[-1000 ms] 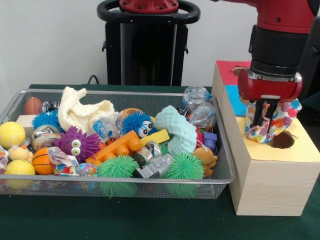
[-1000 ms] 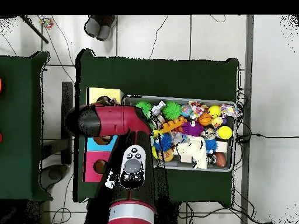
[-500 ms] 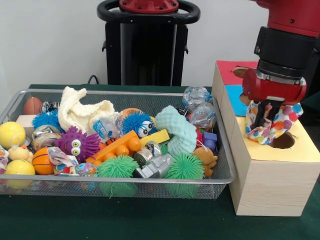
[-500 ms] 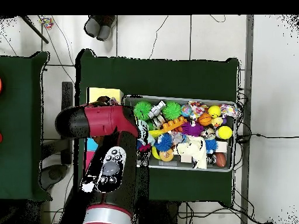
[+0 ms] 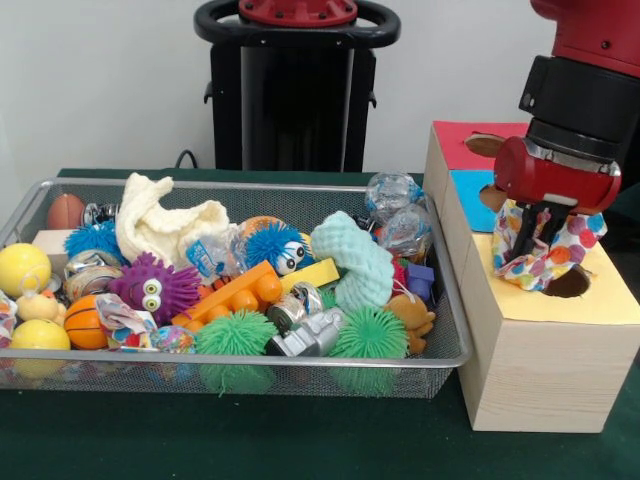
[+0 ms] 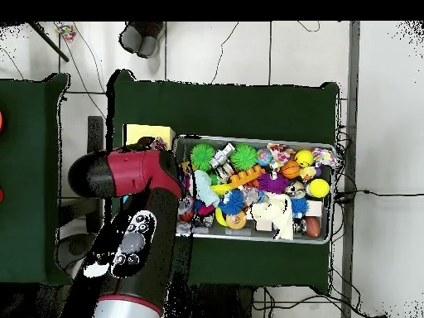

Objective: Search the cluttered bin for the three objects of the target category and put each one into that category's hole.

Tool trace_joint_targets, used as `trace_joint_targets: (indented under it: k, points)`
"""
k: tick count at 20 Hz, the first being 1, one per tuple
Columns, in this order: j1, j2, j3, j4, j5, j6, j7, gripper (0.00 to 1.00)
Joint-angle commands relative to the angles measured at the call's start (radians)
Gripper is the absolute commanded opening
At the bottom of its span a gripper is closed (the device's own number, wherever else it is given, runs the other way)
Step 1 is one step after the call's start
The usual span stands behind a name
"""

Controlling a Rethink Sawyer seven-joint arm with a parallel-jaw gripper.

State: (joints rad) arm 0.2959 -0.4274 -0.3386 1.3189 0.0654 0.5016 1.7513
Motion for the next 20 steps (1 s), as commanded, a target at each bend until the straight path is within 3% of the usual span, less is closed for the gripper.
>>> trace_joint_targets:
  k: [1, 11, 20]
  points:
    - [-0.012, 0.112, 0.011, 0.004, 0.054, 0.088, 0.279, 0.0]
    - [0.01, 0.097, 0.007, 0.042, 0.093, 0.04, 0.276, 0.0]
    - [0.072, 0.087, -0.045, 0.082, 0.096, 0.026, 0.286, 0.0]
